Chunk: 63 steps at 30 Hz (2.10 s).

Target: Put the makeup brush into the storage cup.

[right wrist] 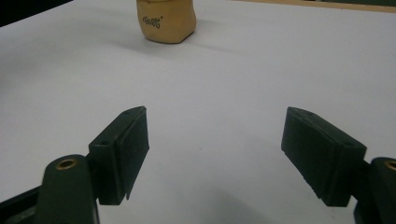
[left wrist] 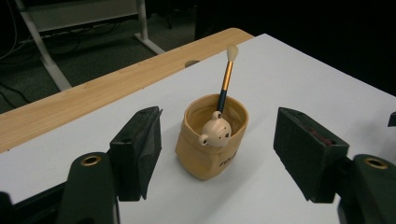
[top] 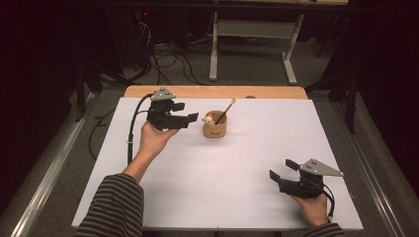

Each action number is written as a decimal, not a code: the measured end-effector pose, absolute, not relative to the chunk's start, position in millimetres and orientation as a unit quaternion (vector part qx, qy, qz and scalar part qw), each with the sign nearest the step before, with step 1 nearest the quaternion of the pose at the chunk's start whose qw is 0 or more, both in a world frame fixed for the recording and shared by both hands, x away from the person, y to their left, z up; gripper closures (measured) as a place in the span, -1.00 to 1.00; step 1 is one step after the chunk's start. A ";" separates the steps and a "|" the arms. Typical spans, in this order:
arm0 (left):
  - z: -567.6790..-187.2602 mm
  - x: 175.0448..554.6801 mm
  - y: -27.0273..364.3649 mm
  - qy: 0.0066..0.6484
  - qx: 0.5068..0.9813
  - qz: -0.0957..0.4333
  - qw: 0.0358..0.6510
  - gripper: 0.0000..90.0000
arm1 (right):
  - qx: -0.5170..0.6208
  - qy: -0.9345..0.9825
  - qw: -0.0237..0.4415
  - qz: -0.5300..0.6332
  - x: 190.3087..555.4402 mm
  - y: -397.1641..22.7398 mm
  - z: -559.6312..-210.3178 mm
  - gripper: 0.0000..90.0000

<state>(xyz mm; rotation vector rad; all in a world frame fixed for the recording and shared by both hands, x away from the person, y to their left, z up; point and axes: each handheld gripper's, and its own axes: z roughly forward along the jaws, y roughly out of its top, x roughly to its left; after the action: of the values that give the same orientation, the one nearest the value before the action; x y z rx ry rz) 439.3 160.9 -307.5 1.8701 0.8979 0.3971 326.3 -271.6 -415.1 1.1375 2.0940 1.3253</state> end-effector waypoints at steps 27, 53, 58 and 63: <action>-306.5 417.9 193.6 0.384 0.750 0.160 0.514 -0.27 | 0.410 0.751 0.204 0.475 326.6 -271.6 -415.4 -0.45; -307.3 394.8 202.7 0.379 0.748 0.162 0.520 -0.27 | 0.411 0.751 0.203 0.476 326.5 -271.4 -415.5 -0.45; -308.4 391.3 206.3 0.381 0.746 0.163 0.521 -0.27 | 0.411 0.751 0.204 0.475 326.7 -271.7 -415.5 -0.45; -310.4 389.5 210.3 0.385 0.744 0.162 0.522 -0.27 | 0.410 0.752 0.203 0.475 326.9 -271.9 -415.5 -0.45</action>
<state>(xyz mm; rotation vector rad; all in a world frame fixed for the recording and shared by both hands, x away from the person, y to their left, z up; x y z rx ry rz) 389.5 210.3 -310.4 1.7820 0.9215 0.3877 326.9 -271.9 -415.5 1.1444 2.0973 1.3254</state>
